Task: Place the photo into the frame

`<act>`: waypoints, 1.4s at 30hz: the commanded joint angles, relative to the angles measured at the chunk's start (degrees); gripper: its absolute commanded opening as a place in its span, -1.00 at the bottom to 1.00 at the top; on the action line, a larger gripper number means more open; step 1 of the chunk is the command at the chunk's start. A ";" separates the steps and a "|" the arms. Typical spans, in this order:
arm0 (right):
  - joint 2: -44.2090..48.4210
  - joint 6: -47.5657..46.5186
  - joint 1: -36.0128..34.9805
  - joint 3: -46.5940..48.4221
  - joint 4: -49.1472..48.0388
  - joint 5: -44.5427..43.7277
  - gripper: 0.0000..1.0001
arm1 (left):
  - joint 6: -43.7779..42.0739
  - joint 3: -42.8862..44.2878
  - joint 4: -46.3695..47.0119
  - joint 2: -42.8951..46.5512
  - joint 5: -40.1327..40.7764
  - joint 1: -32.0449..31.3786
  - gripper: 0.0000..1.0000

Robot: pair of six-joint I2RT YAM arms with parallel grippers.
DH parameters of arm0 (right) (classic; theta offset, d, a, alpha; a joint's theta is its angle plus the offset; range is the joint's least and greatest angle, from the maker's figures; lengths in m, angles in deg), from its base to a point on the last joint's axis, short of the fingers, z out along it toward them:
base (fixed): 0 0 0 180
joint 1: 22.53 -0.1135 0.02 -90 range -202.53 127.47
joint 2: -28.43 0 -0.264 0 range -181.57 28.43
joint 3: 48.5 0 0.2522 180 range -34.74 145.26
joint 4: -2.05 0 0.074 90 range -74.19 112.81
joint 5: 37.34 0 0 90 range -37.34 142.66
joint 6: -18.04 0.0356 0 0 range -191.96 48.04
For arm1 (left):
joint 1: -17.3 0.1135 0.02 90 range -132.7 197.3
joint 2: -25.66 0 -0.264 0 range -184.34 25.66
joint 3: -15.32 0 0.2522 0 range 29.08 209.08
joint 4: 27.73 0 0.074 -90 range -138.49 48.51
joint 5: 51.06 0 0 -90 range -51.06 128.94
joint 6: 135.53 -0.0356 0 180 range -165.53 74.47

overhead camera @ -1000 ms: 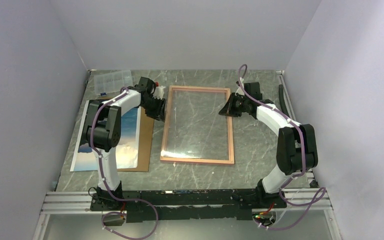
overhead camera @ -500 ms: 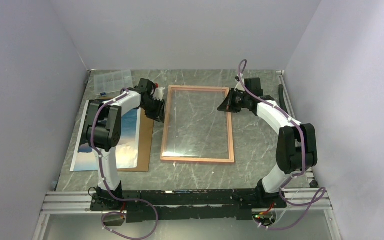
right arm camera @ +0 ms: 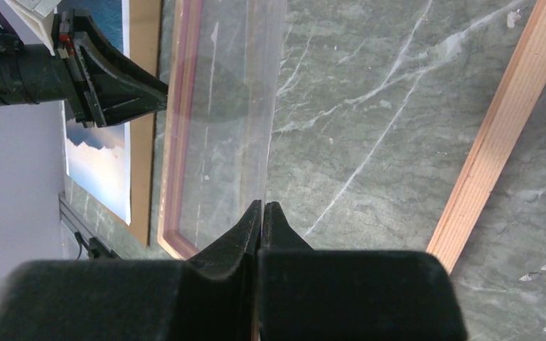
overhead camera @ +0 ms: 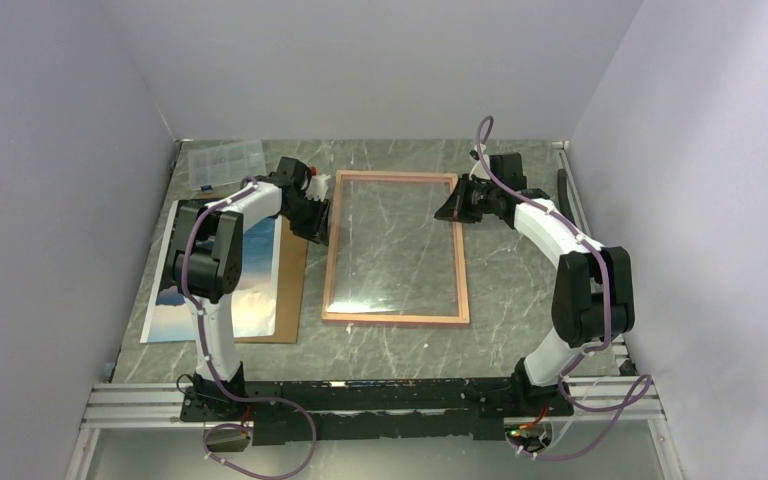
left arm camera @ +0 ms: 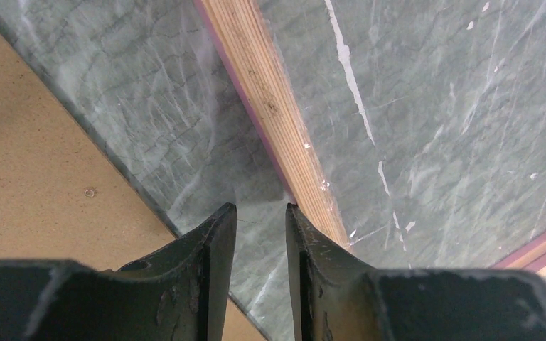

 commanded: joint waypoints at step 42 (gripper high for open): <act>3.84 22.65 5.80 -10.16 -25.41 18.06 -1.00 | -0.33 -3.26 1.21 4.26 -0.14 -0.29 -0.32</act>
